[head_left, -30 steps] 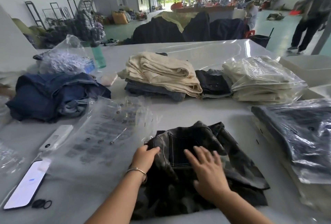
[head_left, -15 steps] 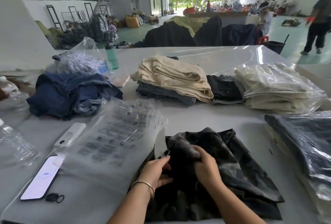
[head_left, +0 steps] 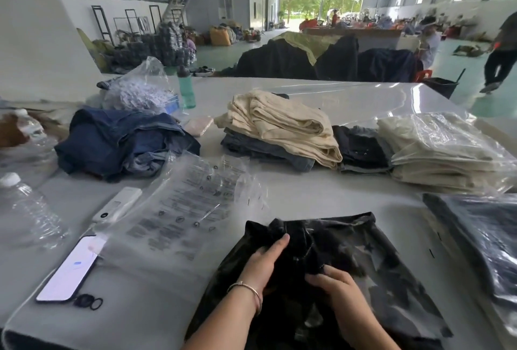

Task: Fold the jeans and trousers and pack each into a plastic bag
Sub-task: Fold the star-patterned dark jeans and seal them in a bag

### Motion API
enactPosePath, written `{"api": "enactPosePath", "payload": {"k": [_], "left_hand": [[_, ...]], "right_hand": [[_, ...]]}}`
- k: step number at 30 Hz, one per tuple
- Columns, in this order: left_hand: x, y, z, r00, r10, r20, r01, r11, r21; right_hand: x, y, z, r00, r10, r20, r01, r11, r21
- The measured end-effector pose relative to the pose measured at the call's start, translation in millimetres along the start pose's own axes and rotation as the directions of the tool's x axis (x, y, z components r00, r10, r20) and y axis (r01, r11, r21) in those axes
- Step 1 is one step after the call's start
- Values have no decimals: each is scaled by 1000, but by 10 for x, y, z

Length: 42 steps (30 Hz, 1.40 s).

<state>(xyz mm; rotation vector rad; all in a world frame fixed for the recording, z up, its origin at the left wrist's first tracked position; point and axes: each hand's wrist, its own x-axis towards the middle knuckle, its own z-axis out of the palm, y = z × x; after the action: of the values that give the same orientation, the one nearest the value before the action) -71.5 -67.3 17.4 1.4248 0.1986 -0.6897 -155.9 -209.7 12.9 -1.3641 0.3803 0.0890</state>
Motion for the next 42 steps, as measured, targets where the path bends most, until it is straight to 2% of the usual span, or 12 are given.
{"api": "enactPosePath", "payload": {"k": [3, 5, 9, 13, 19, 22, 24, 26, 28, 33, 39, 42], "left_hand": [[42, -23, -25, 997, 64, -42, -65, 998, -19], [41, -3, -76, 992, 106, 75, -109, 993, 43], [-7, -59, -94, 935, 73, 346, -166, 955, 247], [-10, -109, -209, 927, -53, 372, 44, 998, 33], [68, 22, -224, 976, -212, 43, 216, 941, -262], [76, 40, -239, 988, -120, -101, 100, 978, -183], [44, 45, -226, 990, -74, -122, 48, 977, -207], [-22, 74, -197, 993, 21, -118, -47, 973, -226], [-104, 121, -141, 985, 158, -72, -168, 972, -162], [-274, 234, 119, 911, 410, 46, -412, 904, 115], [-414, 348, 214, 829, 544, 128, -514, 653, 557], [-447, 379, 261, 779, 581, 236, -543, 435, 718]], "right_hand": [[-33, -3, -91, 966, 90, 244, -117, 988, 98], [-60, -45, -94, 943, 148, 297, -203, 965, 165], [-89, -142, 17, 992, 36, 117, -35, 999, -12], [-70, -282, 66, 994, -113, 8, 112, 965, -236], [-85, -413, -132, 974, 34, 224, -13, 996, -94], [6, -425, -213, 984, -16, -180, 28, 998, 64], [74, -445, -345, 829, -99, -550, 117, 993, -1], [85, -514, -452, 669, -201, -715, 190, 977, -97], [60, -607, -437, 648, -297, -701, 256, 952, -167], [8, -662, 32, 802, -444, -400, 298, 877, -376], [-108, -597, 148, 807, -527, -265, 329, 775, -540], [-160, -589, 122, 830, -511, -226, 349, 790, -505]]}}
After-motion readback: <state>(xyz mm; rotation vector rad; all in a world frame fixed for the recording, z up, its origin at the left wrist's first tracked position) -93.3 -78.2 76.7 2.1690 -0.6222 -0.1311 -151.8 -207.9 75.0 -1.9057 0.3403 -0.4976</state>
